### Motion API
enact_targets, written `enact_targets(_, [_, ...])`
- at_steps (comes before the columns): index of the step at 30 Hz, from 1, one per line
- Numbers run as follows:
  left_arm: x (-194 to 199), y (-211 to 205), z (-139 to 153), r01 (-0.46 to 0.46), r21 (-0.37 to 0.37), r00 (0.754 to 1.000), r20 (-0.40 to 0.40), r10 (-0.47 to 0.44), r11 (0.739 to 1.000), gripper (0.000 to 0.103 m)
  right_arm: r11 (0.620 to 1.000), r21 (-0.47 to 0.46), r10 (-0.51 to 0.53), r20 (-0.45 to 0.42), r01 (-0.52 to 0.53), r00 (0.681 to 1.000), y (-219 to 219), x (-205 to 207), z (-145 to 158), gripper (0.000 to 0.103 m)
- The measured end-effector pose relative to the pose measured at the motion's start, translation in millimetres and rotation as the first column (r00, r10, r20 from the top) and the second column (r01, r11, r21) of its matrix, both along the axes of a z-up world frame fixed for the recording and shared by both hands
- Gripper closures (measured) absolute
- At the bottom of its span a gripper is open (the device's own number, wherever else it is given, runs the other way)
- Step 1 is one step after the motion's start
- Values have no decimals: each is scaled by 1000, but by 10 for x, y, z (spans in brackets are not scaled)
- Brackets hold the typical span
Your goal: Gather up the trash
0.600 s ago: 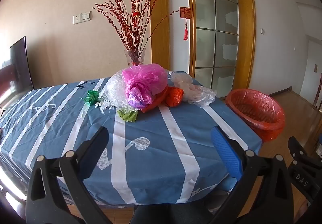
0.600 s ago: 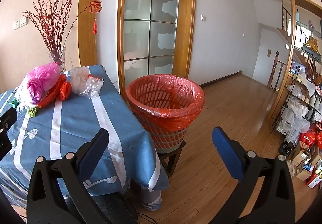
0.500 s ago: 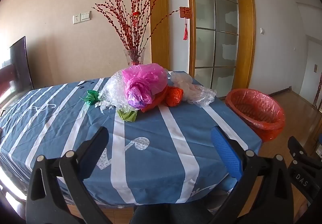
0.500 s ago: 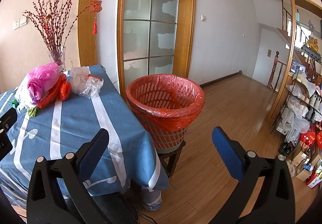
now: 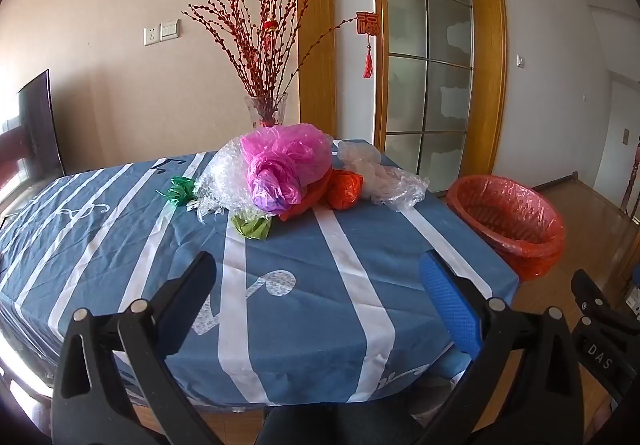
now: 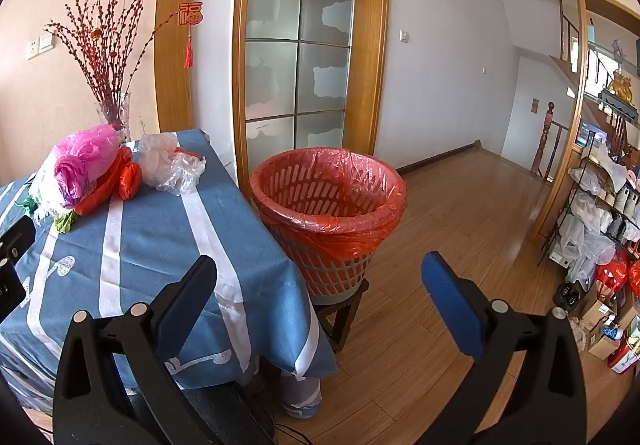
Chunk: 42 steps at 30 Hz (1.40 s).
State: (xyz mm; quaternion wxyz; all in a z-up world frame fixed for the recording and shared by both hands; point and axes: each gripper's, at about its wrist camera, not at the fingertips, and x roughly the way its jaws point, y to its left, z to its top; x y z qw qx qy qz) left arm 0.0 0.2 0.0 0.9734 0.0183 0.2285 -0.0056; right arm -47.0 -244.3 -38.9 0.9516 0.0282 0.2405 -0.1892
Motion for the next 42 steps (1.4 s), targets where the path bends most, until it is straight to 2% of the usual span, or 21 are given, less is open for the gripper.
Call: enact_targets(42, [-40,-106,-62,2,-5,1000,-11,-2,1000,4,1000,0,1,-3,-1,1000,3,21,-12,2])
